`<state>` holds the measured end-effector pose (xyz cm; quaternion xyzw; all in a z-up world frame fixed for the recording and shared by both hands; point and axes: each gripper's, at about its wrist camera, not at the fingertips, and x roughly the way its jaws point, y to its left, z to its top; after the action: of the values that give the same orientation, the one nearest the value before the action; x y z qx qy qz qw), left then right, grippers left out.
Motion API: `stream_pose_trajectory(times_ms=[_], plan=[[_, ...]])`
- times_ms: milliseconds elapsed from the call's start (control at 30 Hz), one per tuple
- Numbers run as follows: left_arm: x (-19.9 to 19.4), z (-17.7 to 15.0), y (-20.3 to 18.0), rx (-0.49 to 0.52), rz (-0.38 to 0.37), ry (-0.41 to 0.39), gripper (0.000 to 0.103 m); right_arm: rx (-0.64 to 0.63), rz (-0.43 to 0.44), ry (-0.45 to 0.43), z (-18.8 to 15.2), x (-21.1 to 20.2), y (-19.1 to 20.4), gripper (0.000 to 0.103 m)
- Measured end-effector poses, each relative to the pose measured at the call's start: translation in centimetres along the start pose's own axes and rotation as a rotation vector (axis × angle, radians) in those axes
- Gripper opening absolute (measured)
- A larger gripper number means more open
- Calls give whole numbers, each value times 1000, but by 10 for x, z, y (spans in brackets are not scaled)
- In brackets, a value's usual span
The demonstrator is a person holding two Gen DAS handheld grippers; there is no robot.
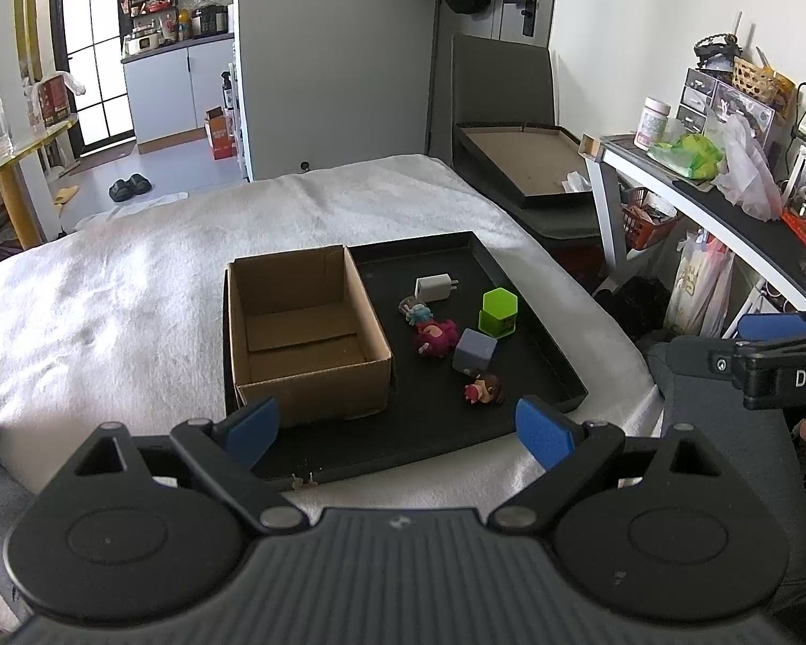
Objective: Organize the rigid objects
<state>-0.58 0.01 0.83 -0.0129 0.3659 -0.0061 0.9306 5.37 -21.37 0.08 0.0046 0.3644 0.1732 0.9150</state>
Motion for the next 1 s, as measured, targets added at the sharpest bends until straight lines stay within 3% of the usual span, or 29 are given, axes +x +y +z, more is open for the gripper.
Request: stream_pose_trajectory(times_ms=[1000], plan=[[-6, 1, 2, 1, 0, -6, 95, -13, -7, 2, 1, 0, 4, 103]])
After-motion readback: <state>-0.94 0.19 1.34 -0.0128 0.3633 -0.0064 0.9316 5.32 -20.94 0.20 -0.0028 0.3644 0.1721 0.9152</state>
